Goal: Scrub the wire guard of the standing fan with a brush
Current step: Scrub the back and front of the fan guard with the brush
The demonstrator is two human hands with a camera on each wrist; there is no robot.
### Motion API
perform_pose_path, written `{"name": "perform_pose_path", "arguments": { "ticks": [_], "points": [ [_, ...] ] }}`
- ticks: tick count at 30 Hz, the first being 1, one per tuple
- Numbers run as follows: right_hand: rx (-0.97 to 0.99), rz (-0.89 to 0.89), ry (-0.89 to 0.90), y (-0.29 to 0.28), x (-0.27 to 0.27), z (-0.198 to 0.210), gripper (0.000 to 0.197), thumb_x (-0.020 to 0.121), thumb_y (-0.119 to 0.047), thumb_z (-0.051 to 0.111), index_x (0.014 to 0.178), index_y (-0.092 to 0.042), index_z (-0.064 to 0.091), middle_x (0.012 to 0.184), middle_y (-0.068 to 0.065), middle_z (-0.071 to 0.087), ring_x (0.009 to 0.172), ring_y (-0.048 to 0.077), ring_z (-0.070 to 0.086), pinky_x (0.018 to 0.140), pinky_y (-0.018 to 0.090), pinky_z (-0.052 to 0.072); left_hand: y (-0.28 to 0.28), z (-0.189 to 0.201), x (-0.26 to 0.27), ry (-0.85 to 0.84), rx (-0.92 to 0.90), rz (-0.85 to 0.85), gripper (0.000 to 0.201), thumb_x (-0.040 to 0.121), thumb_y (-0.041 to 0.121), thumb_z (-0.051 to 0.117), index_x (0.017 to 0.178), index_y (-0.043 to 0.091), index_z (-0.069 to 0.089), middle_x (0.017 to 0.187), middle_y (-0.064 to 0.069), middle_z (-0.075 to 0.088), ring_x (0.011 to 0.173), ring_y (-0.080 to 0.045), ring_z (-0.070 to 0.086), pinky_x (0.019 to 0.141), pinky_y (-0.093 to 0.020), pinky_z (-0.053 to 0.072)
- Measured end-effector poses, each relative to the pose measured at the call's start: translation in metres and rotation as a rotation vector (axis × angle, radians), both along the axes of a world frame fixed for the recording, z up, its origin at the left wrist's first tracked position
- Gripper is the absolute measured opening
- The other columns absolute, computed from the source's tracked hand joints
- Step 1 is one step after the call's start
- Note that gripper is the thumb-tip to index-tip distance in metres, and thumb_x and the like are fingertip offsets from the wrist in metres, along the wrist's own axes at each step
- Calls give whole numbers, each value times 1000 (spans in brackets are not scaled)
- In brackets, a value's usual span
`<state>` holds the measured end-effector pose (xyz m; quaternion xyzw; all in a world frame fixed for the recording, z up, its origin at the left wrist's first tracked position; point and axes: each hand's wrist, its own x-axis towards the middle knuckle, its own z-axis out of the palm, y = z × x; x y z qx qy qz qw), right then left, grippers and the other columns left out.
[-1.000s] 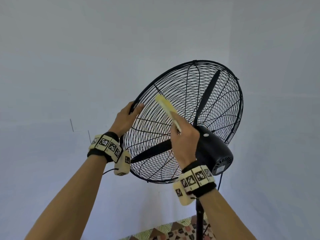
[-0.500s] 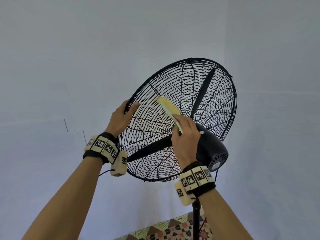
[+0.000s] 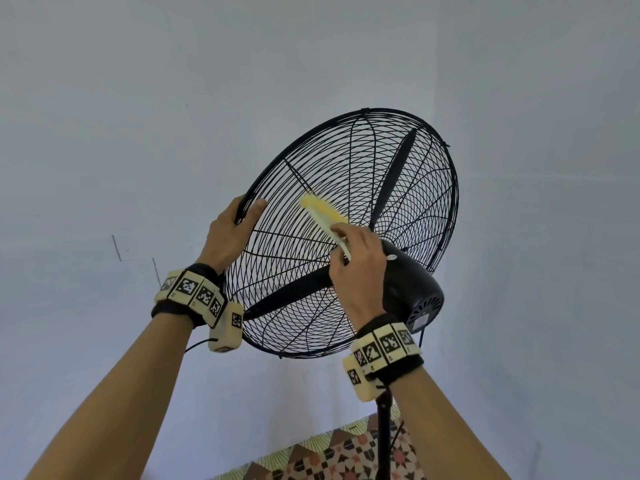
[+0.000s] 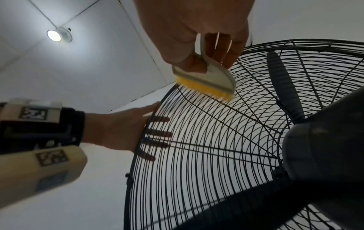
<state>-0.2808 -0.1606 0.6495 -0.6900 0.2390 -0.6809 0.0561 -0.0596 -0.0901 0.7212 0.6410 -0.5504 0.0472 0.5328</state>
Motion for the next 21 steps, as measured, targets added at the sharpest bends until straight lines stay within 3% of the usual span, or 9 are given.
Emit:
{"name": "perform_pose_path", "arguments": {
  "ticks": [2, 5, 9, 13, 18, 21],
  "points": [
    [-21, 25, 80, 8, 14, -18, 31, 85, 2, 69, 113, -12, 71, 116, 2, 67, 113, 17, 55, 103, 12, 37, 1, 0, -1, 4, 2, 4, 66, 96, 79, 41, 138, 31, 57, 111, 5, 66, 106, -19, 61, 92, -37, 45],
    [-56, 87, 229, 21, 24, -54, 31, 85, 4, 67, 111, -13, 73, 112, -1, 69, 109, 13, 53, 100, 28, 49, 2, 1, -2, 1, -4, 6, 64, 98, 75, 42, 140, 29, 56, 113, 5, 66, 106, -19, 59, 93, -36, 45],
    [53, 99, 48, 11, 12, -39, 33, 85, 0, 67, 109, -23, 72, 113, -11, 67, 109, 9, 52, 93, 35, 43, 3, 1, -3, -5, -6, 2, 63, 99, 74, 42, 142, 30, 55, 111, 7, 65, 104, -16, 60, 89, -32, 42],
    [110, 41, -147, -3, 7, -14, 33, 86, 2, 68, 111, -18, 71, 115, -6, 65, 112, 14, 54, 96, 31, 47, 3, -1, -7, -4, -20, 12, 59, 100, 71, 42, 139, 30, 57, 93, 15, 59, 84, -8, 54, 76, -28, 40],
    [119, 135, 69, 17, 27, -60, 34, 85, 5, 65, 109, -17, 73, 115, -7, 64, 112, 11, 49, 101, 21, 43, 4, -2, -4, 18, -18, 20, 62, 100, 71, 42, 143, 29, 55, 102, 11, 61, 93, -12, 54, 83, -28, 40],
    [133, 147, 13, 17, 19, -63, 32, 84, 4, 67, 104, -19, 74, 109, -10, 66, 107, 10, 51, 95, 16, 41, 5, -2, -6, 7, -20, 20, 62, 100, 71, 42, 143, 29, 55, 98, 14, 60, 88, -8, 55, 78, -25, 39]
  ]
}}
